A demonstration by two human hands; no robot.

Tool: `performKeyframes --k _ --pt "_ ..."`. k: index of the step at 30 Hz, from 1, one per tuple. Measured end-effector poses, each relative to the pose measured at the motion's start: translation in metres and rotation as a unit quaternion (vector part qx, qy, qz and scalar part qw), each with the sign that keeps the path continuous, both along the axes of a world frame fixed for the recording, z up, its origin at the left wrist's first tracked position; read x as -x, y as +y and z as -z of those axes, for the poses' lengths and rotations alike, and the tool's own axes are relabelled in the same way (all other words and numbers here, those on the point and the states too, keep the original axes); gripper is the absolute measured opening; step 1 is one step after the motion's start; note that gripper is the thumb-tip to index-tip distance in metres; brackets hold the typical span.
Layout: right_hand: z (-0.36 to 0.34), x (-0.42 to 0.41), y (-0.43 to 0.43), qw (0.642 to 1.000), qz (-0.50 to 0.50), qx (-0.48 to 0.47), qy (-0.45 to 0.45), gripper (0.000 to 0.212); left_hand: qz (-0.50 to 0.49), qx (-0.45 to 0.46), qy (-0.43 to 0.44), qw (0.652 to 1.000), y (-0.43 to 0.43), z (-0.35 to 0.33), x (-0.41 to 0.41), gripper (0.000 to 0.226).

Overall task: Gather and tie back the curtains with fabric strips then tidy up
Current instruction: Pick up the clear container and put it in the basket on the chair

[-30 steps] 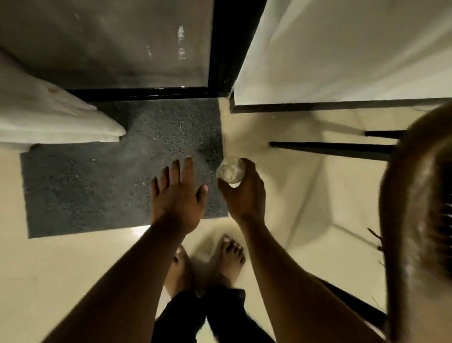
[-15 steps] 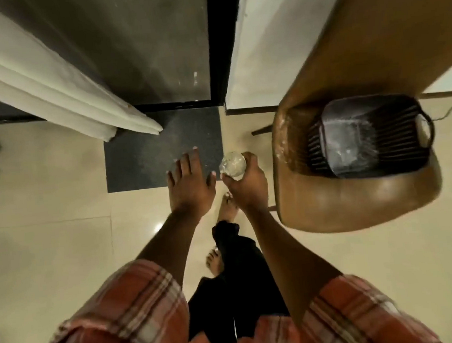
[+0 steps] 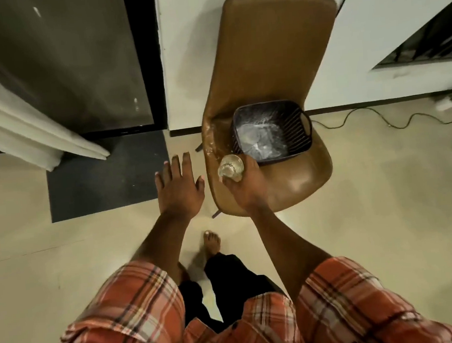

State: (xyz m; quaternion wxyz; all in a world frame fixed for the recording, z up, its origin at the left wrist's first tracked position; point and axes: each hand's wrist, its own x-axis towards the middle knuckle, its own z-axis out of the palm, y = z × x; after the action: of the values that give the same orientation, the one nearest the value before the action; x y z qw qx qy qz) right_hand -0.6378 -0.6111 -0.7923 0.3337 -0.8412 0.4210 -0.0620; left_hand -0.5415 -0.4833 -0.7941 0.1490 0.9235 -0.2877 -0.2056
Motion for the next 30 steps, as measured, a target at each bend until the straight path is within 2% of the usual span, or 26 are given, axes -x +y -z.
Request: performKeyframes --k 7,12,16,21,30 --pt "0.009 0.037 -0.068 0.999 0.033 -0.012 0.002 0.057 0.046 -0.037 0.006 0.998 -0.056 0.006 0.031 0.067" --pt "0.024 0.060 -0.161 0.998 0.055 -0.028 0.024 0.068 0.038 -0.061 0.013 0.997 -0.142 0.006 0.050 0.069" --pt "0.031 0.053 -0.207 0.997 0.055 -0.059 0.010 0.069 0.046 -0.060 0.010 0.997 -0.186 0.010 0.055 0.070" --pt "0.079 0.024 -0.263 0.998 0.027 -0.057 0.011 0.064 0.066 -0.089 -0.001 0.994 -0.240 0.044 0.043 0.069" --pt "0.164 -0.011 -0.288 0.995 -0.019 -0.060 0.078 0.058 0.067 -0.139 -0.044 0.987 -0.272 0.091 0.013 0.066"
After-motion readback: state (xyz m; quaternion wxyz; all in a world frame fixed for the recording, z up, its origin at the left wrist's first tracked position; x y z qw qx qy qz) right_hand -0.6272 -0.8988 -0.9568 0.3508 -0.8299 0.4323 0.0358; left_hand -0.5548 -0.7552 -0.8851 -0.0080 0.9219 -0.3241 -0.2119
